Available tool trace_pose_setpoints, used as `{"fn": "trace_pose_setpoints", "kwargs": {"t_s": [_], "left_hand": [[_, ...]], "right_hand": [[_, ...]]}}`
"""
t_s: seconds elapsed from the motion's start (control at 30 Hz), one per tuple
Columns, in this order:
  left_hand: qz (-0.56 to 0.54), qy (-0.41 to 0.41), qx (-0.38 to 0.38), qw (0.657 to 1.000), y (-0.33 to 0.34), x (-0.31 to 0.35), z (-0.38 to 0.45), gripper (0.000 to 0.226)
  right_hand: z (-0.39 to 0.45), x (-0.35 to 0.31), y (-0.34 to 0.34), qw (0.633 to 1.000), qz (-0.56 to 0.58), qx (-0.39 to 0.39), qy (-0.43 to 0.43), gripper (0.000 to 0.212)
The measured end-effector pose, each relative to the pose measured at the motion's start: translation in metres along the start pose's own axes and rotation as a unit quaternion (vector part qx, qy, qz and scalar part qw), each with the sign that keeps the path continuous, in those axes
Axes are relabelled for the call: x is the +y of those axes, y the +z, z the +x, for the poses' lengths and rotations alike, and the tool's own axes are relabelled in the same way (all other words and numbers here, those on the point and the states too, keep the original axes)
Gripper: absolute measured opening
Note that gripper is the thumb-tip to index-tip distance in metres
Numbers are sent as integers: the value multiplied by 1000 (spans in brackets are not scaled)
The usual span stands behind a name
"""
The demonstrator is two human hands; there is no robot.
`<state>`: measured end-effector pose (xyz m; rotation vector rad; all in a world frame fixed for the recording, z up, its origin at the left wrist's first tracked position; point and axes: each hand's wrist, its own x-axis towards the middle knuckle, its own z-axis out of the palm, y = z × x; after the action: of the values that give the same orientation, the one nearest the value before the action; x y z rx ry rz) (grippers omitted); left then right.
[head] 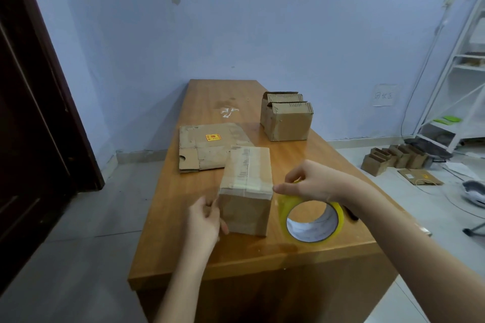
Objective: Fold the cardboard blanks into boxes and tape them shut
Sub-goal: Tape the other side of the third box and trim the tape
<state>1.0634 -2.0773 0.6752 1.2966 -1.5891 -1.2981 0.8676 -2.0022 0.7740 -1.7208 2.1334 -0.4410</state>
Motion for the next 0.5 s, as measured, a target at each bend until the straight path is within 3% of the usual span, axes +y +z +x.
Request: {"fn": "trace_pose_setpoints", "kwargs": {"t_s": [0.13,0.23,0.3,0.4,0.5], "left_hand": [[92,76,99,988,-19,16,7,36],[-63,100,-7,993,-21,36,-15,55],[-36,85,-73,993,-4,29,-38,59],[87,62,-55,993,13,0,-51,74],[-62,78,-12,995,5,9,-42,72]], "right_hand": [[2,2,0,1000,11,-4,3,58],[4,3,3,1000,23,-10,3,60],[5,2,5,1000,22,-11,2,59],[4,2,2,1000,14,-5,7,53],[3,3,0,1000,10,-4,9,56]]}}
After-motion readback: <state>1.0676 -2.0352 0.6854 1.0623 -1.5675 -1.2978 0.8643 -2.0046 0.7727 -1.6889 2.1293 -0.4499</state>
